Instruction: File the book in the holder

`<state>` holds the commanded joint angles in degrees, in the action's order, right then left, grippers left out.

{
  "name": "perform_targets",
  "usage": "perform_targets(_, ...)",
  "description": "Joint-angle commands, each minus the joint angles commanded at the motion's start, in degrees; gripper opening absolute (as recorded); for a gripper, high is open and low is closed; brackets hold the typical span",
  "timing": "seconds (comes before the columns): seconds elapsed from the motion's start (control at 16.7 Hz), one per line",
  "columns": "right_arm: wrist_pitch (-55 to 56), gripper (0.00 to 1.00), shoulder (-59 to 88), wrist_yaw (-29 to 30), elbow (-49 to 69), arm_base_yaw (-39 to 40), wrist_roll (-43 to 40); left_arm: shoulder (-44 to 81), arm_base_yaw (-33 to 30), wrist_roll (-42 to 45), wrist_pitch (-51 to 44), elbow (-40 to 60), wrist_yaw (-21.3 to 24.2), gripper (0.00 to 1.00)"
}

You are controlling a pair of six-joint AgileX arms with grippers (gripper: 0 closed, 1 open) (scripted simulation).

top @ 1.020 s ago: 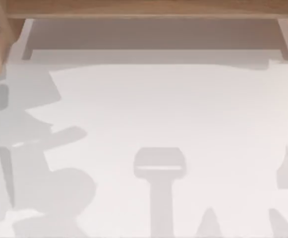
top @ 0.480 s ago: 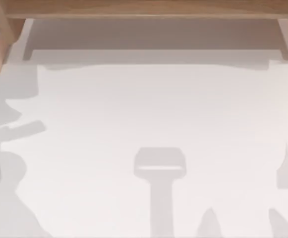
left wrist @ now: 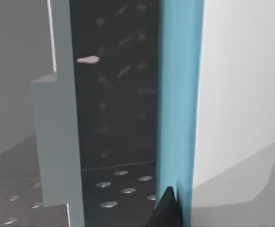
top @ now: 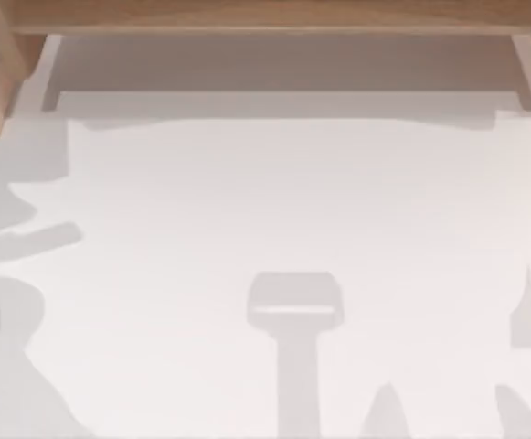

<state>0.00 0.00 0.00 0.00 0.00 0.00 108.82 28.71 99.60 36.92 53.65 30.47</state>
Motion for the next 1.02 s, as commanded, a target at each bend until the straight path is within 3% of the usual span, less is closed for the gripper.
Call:
perform_targets(0.66, 0.0, 1.00, 0.0, 0.0, 0.0, 0.0, 0.0, 5.3, -2.0, -0.8, -0.7, 6.3, -1.9, 0.00)
perform_targets(1.02, 0.0, 1.00, 0.0, 0.0, 0.0, 0.0, 0.0, 5.3, -2.0, -0.8, -0.7, 6.3, -1.9, 0.45)
